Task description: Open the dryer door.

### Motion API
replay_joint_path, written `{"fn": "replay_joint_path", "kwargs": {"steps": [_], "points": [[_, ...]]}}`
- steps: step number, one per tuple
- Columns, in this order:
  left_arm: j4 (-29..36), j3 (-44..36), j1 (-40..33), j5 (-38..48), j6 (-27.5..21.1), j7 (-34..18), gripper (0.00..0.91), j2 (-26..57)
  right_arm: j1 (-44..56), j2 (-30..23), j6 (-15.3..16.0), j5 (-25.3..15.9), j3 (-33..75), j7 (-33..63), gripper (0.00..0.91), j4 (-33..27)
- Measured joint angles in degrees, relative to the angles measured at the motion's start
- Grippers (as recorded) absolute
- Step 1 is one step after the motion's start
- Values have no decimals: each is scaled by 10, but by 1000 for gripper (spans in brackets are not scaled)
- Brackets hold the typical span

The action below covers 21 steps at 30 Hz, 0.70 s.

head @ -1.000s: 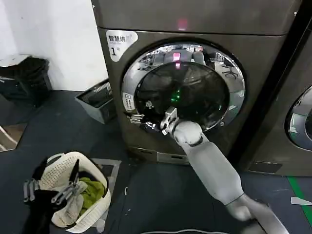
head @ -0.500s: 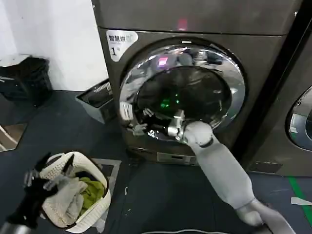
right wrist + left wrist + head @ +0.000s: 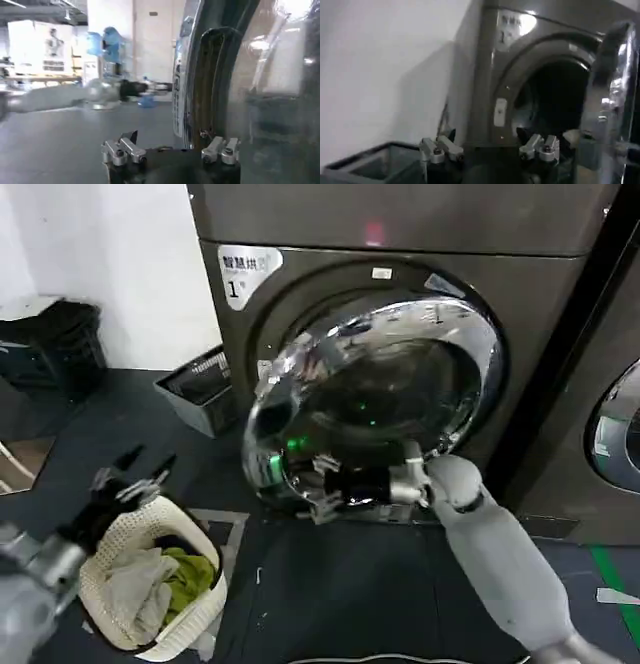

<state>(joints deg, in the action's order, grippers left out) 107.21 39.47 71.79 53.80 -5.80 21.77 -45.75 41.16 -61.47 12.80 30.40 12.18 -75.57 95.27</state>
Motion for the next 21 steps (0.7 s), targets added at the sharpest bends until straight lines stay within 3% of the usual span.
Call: {"fn": "replay_joint_path", "kwargs": {"steps": [6,13,21], "points": [[-70,-107,-107,47,11,31,907,42,79,34,-30,8,59,-53,907,65],[-150,-252,-264,62,18,60,907,23,200,55,-68,42,188,-78,907,134],[-201,-397,-391,27,21,116,907,-34,316,35,-108,89,384,-76,907,132]]}}
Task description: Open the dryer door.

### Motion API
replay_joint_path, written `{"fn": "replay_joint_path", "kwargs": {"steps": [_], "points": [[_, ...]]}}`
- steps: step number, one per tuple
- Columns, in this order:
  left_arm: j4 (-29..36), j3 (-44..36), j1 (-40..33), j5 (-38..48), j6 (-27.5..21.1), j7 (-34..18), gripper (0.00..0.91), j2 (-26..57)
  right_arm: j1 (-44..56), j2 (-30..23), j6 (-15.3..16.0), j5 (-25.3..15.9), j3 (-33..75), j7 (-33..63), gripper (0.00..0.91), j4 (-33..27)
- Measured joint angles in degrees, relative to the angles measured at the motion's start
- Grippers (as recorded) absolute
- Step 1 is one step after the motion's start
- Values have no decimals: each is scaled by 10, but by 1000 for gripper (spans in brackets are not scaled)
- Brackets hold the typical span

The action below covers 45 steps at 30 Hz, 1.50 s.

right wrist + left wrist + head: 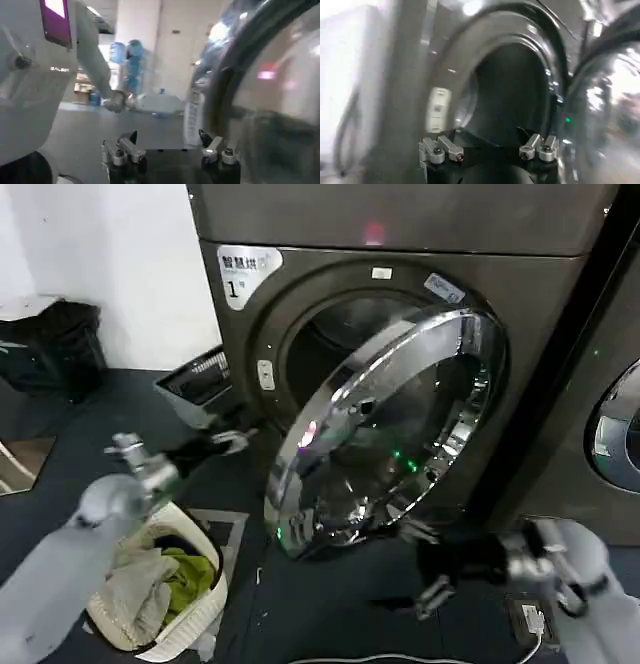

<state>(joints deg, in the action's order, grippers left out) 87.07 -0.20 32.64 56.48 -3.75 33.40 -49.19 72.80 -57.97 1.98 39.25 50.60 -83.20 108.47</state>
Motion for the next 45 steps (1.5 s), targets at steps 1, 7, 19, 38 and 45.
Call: {"fn": "replay_joint_path", "kwargs": {"steps": [1,7,19,38,45], "points": [[-1,-16,-13,-6,0,12,907,-8,10,-6,-4,0,29,13,907,-5],[2,-86,-59,-30,12,67,907,-33,51,-44,10,-17,179,115,907,8],[57,-183,-79,-13,30,50,907,-37,116,-72,91,-52,371,561,907,88],[99,-344,-170,17,28,-20,907,-126,213,-36,198,-78,674,773,907,14],[37,-372,-192,-26,36,-53,907,-210,234,-44,202,-77,736,779,907,2]]}}
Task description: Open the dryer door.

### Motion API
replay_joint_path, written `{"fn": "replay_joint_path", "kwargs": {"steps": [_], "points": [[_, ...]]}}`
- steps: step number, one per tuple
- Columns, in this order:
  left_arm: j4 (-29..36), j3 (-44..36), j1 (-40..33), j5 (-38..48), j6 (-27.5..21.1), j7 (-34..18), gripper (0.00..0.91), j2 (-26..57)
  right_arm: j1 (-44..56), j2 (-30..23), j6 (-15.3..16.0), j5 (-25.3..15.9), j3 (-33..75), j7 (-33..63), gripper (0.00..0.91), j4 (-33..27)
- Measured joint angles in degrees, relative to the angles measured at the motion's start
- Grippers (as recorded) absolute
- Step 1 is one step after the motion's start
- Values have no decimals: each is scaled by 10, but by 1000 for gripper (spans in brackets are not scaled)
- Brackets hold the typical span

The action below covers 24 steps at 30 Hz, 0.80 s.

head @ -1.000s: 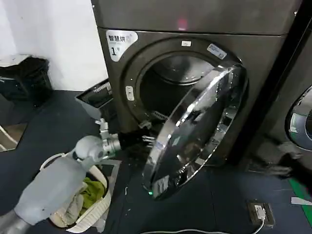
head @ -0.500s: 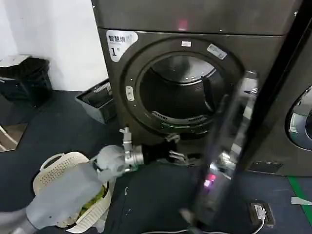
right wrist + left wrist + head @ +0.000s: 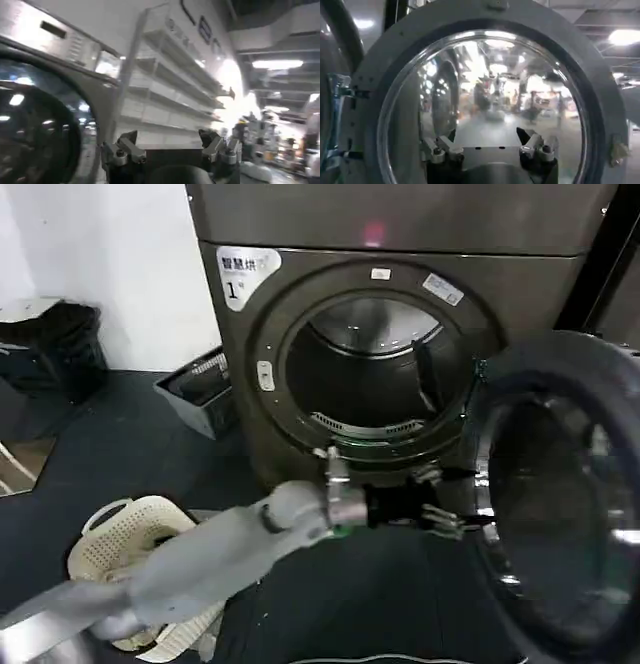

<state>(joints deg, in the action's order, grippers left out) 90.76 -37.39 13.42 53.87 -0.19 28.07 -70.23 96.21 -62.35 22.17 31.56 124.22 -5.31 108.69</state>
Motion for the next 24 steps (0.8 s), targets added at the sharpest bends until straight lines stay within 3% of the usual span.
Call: {"fn": "replay_joint_path", "kwargs": {"steps": [16,24], "points": [[-162,11,1,-83,36,-54,907,-177,5,-27,-5,3,18,-1,907,6],[-186,19,0,-96,63,-85,907,-206,7,-27,-6,15,30,-1,907,5]]}}
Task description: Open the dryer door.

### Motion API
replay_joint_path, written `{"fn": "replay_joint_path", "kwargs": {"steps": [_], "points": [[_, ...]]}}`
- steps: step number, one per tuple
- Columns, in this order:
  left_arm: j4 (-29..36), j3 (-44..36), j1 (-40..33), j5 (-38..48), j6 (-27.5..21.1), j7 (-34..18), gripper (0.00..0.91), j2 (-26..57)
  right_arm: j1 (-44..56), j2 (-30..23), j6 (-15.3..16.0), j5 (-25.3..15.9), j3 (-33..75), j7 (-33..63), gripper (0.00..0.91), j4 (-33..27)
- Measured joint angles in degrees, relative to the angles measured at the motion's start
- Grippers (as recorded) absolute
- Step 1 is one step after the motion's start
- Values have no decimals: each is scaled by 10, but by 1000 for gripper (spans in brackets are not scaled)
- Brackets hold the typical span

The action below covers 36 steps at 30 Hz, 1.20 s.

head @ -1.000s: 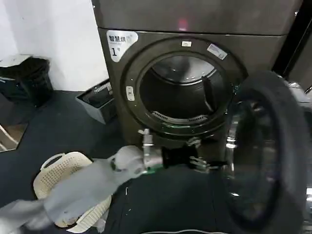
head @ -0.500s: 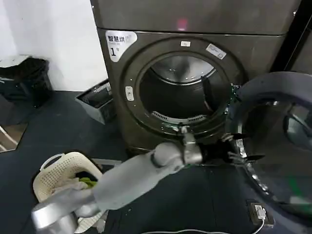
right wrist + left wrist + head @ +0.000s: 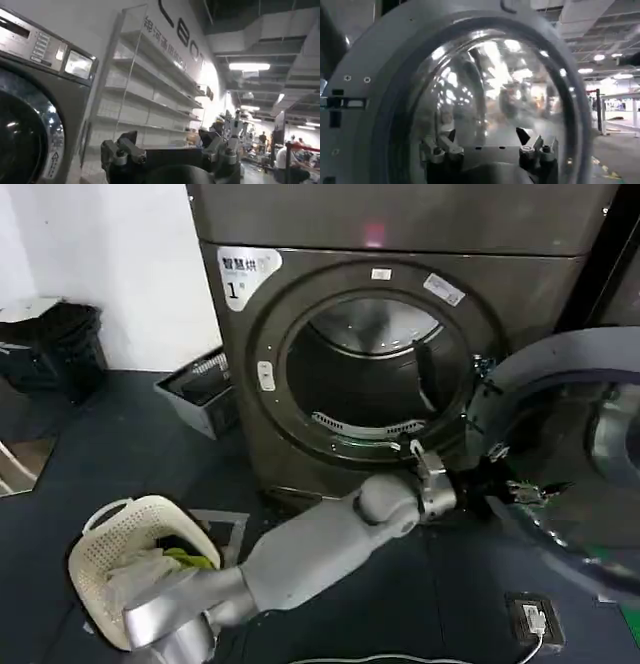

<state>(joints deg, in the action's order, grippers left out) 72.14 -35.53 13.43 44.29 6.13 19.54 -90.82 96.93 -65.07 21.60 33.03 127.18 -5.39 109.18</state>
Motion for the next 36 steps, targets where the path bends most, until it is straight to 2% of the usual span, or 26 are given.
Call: {"fn": "replay_joint_path", "kwargs": {"steps": [6,10,14,17,22,24,27,32,36], "points": [[28,12,3,58,67,-32,907,24,-1,7,-5,-1,7,0,907,-7],[71,10,-1,62,139,-72,907,74,-6,16,-2,13,19,9,907,-8],[130,14,-11,92,143,-86,907,156,-12,24,-8,8,36,18,907,-7],[181,13,-20,158,157,-82,907,232,-18,30,-6,8,44,19,907,-6],[217,-2,-41,241,169,-73,907,355,-23,45,-9,-13,58,15,907,-11],[229,-7,-46,276,155,-69,907,404,-26,51,-17,-33,59,10,907,-17],[230,-18,-54,279,151,-56,907,464,-32,58,-21,-52,55,6,907,-21],[219,-80,-85,232,124,-23,907,544,-49,61,-17,-96,34,2,907,-32],[214,-161,-139,175,60,-11,907,607,-67,59,-16,-113,17,0,907,-32]]}}
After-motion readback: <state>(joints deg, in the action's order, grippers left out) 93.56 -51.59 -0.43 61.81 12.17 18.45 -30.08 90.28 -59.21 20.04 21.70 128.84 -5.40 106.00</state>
